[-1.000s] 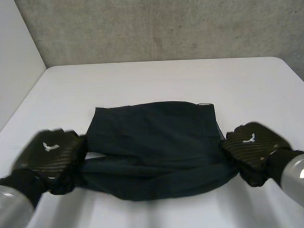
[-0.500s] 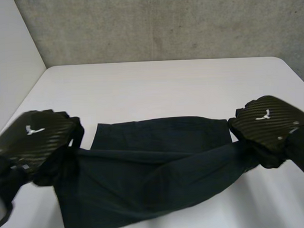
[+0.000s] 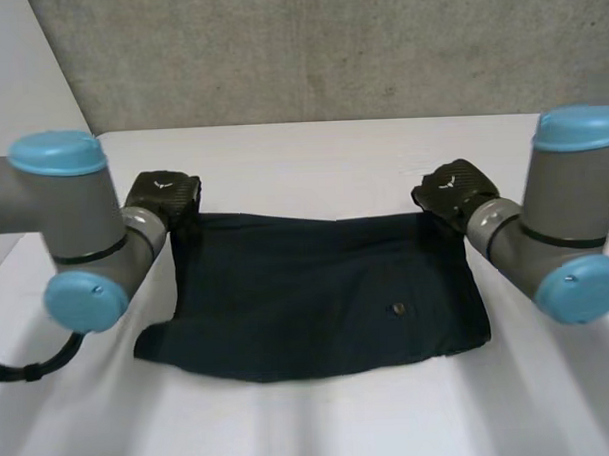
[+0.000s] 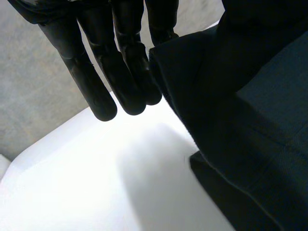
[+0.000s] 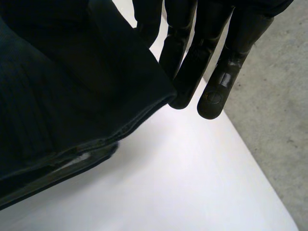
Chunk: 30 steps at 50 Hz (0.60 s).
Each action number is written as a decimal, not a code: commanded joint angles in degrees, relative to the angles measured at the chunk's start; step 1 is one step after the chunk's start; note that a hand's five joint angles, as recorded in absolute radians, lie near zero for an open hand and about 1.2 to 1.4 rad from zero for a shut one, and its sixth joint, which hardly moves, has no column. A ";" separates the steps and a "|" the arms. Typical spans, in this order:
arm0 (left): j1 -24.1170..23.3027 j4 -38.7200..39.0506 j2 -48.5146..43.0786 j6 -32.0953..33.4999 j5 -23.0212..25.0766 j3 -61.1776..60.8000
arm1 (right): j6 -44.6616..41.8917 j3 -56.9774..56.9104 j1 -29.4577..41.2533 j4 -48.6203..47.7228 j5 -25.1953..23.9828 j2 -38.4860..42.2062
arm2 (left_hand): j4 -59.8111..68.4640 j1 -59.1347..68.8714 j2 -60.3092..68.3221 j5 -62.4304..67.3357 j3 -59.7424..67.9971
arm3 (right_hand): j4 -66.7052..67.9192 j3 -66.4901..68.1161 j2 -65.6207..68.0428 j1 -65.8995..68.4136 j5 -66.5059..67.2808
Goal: Fold the shorts.
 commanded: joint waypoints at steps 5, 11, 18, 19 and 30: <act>-2.03 -0.35 -7.05 -0.51 -1.49 8.14 | 0.99 -3.22 0.75 -19.49 2.04 7.47 | -57.08 -54.80 -56.95 -53.13 -56.49 | -58.31 -57.75 -58.30 -46.12 -56.30; -3.70 0.00 -1.36 -0.51 -1.58 6.57 | 6.61 -0.77 0.93 -19.24 6.53 0.45 | -56.75 -54.47 -56.62 -52.80 -56.16 | -58.31 -57.75 -58.30 -46.12 -56.30; -3.35 -0.35 9.27 -0.60 -1.32 -5.09 | 15.84 8.37 0.40 -8.89 3.90 -11.60 | -56.75 -54.47 -56.62 -52.80 -56.16 | -58.31 -57.75 -58.30 -46.12 -56.30; -3.35 -0.18 10.51 -0.60 -1.14 -7.22 | 16.46 9.68 0.31 -7.22 2.94 -12.48 | -56.75 -54.47 -56.62 -52.80 -56.16 | -57.92 -57.35 -57.90 -45.72 -55.91; -3.53 10.09 19.67 0.01 5.01 -31.83 | 18.49 31.22 -5.93 -1.48 -10.95 -19.61 | -55.74 -53.47 -55.61 -51.79 -55.15 | -36.88 -36.32 -36.87 -24.69 -34.87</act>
